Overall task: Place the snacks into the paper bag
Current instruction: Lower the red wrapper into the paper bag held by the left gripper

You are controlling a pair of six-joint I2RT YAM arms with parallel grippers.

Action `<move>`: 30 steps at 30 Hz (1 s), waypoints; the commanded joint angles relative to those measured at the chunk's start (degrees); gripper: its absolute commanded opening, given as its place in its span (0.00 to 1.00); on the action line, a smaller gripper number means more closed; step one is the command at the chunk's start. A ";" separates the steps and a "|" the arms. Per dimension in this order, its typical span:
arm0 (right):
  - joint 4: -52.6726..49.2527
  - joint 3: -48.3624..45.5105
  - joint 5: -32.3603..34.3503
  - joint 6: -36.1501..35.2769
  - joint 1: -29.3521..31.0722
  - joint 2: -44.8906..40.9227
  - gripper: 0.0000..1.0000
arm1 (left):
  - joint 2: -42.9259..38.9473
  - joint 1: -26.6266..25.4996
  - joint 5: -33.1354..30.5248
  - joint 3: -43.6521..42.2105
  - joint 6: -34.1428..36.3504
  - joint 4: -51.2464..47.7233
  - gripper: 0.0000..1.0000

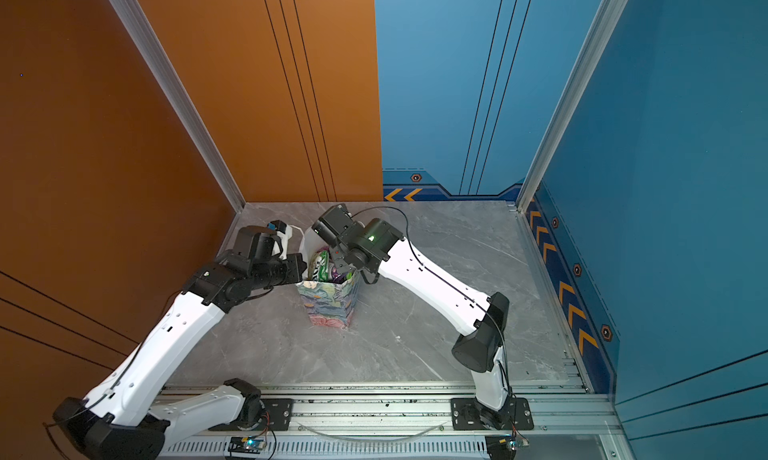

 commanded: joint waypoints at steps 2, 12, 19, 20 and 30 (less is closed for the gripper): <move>-1.46 3.64 -0.23 -1.34 -1.53 2.36 0.05 | -2.04 -0.43 0.63 0.71 1.39 3.50 0.01; -2.34 9.50 -1.21 -2.91 -1.74 7.91 0.06 | -2.22 -0.52 0.64 0.62 1.45 3.54 0.02; -2.61 9.73 -1.01 -3.45 -1.88 10.21 0.07 | -2.10 -0.59 0.60 0.73 1.44 3.50 0.02; -2.60 9.75 -1.34 -3.54 -1.92 10.46 0.08 | -2.13 -0.53 0.67 0.73 1.44 3.50 0.02; -2.60 10.10 -1.79 -4.25 -1.41 9.97 0.21 | -1.92 -0.57 0.43 0.70 1.53 3.50 0.02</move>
